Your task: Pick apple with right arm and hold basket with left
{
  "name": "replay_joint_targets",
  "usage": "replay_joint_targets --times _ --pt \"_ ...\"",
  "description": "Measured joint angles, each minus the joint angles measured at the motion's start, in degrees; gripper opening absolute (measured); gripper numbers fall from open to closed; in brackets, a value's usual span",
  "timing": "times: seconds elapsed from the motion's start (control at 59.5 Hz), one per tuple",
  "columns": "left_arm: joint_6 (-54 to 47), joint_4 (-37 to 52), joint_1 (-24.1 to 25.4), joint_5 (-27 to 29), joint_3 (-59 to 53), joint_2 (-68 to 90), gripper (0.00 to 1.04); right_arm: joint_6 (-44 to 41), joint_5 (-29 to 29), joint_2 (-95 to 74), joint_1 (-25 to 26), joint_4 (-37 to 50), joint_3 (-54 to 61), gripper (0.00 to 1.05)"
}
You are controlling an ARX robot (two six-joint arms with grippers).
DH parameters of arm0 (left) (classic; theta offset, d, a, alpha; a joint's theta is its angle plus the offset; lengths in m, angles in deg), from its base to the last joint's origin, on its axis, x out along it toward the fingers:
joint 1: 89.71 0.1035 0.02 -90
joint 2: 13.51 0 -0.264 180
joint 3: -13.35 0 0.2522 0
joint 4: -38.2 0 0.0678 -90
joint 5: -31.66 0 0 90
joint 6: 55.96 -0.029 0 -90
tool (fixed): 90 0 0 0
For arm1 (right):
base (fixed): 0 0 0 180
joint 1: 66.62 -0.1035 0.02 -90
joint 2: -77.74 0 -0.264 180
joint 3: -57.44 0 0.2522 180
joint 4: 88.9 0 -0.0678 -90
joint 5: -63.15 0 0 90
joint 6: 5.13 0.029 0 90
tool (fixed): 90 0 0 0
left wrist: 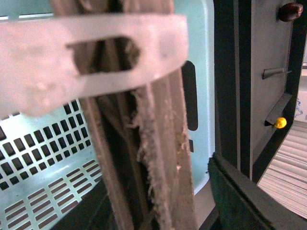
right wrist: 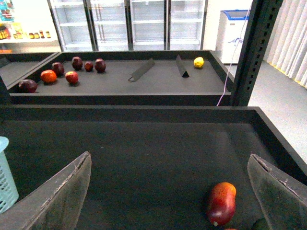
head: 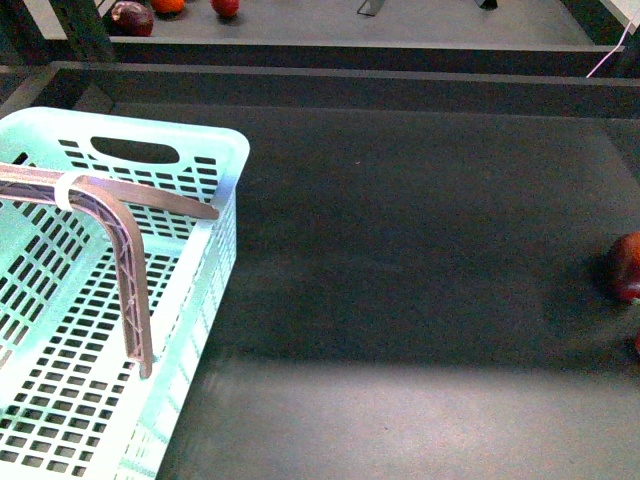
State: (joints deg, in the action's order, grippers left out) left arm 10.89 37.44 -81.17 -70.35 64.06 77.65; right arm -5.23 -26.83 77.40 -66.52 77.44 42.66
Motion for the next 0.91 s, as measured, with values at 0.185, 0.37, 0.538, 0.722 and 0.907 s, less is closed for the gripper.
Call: replay_joint_targets --times 0.185,0.37,0.538,0.722,0.907 --pt "0.6 -0.9 -0.9 0.5 0.7 0.5 0.17 0.0 0.0 0.0 0.0 0.0 0.0 0.96" --pt "1.4 -2.3 -2.7 0.5 0.9 -1.9 0.08 0.0 0.0 0.0 0.0 0.0 0.0 0.96" --pt "0.9 -3.5 -4.2 0.9 0.9 -5.8 0.07 0.0 0.0 0.0 0.0 0.0 0.0 0.96" --pt "0.5 -5.6 -7.7 1.3 2.6 -9.5 0.07 0.0 0.0 0.0 0.0 0.0 0.0 0.96" --pt "-0.2 -7.6 -16.1 2.9 8.5 -9.7 0.07 0.0 0.0 0.0 0.0 0.0 0.0 0.96"
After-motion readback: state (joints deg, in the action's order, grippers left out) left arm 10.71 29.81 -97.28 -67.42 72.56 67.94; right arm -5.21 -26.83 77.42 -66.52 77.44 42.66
